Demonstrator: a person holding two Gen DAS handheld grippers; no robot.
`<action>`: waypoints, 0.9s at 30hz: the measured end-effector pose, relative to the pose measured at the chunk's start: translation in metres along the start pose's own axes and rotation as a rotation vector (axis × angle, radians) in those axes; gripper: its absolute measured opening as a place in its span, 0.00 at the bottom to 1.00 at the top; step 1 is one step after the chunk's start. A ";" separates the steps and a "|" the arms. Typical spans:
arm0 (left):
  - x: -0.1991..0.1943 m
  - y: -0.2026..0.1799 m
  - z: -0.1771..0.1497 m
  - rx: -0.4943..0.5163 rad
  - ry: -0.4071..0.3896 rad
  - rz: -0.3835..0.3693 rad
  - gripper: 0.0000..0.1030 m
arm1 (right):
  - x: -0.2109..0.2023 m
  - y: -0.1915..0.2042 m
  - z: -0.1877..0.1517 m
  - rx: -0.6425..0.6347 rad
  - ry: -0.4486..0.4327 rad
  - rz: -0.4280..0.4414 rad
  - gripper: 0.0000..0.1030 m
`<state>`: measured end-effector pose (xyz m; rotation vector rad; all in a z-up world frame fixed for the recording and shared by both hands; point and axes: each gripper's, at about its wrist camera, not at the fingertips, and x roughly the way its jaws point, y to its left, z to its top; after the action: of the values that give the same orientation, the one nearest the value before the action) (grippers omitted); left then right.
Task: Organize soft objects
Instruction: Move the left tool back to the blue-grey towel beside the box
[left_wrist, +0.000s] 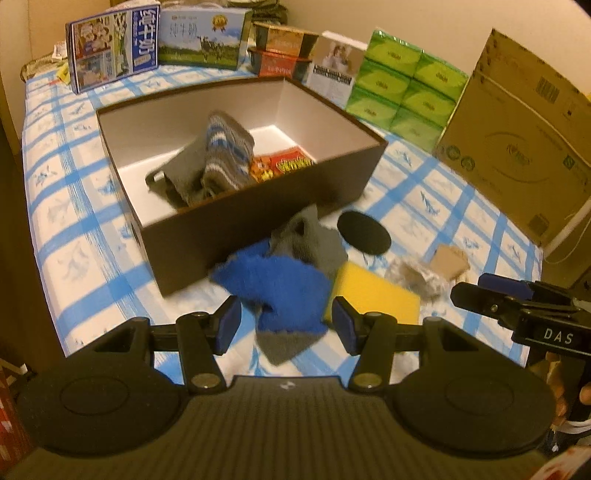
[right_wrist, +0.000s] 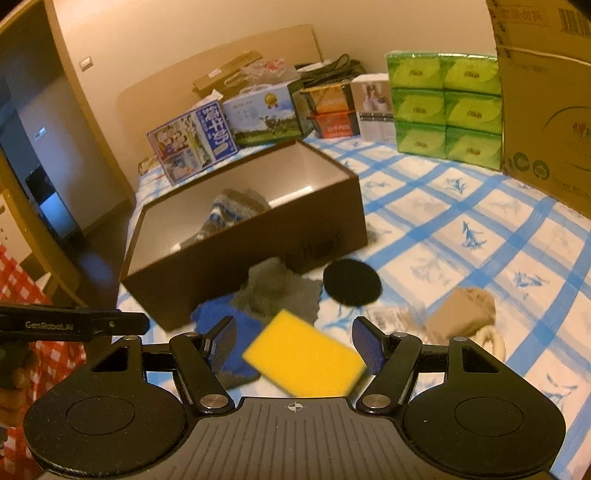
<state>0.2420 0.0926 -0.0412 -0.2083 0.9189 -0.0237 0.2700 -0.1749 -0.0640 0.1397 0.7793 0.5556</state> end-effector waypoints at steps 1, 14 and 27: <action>0.002 -0.001 -0.003 0.002 0.007 -0.002 0.50 | 0.001 0.001 -0.003 -0.003 0.006 -0.001 0.67; 0.043 -0.003 -0.020 0.018 0.089 0.012 0.50 | 0.035 0.010 -0.027 -0.115 0.107 -0.063 0.67; 0.086 0.002 -0.020 0.017 0.122 0.019 0.50 | 0.087 0.001 -0.020 -0.174 0.147 -0.096 0.67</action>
<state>0.2782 0.0813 -0.1215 -0.1840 1.0421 -0.0270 0.3058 -0.1299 -0.1329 -0.0998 0.8715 0.5435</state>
